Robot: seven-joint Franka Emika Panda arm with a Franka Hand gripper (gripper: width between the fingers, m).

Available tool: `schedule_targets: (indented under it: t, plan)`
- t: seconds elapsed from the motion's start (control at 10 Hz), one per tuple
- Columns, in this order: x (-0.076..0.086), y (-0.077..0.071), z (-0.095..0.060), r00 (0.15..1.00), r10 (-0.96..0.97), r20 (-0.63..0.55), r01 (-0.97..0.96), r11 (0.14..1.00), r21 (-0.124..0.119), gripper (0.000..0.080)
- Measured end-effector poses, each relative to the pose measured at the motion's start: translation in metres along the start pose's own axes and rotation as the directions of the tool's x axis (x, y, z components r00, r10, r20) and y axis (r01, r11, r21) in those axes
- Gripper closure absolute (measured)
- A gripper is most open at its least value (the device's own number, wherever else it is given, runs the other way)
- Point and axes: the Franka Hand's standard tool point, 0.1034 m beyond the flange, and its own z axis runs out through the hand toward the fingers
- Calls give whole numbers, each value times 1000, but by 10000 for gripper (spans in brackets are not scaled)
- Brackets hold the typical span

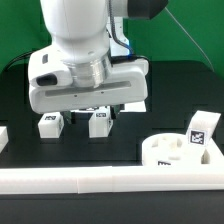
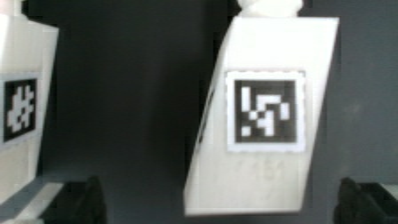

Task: Assemble stool

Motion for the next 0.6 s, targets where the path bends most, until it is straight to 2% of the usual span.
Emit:
schedule_targets:
  t: [0.1, 0.2, 0.5, 0.6]
  plan:
    - [0, -4, -1, 994, 39, 98, -41, 999, 12, 150]
    - [9, 0, -1, 988, 49, 143, -52, 999, 13, 150]
    - [4, 7, 17, 911, 112, 396, -124, 992, 4, 150]
    - [10, 8, 18, 907, 117, 404, -128, 992, 1, 150]
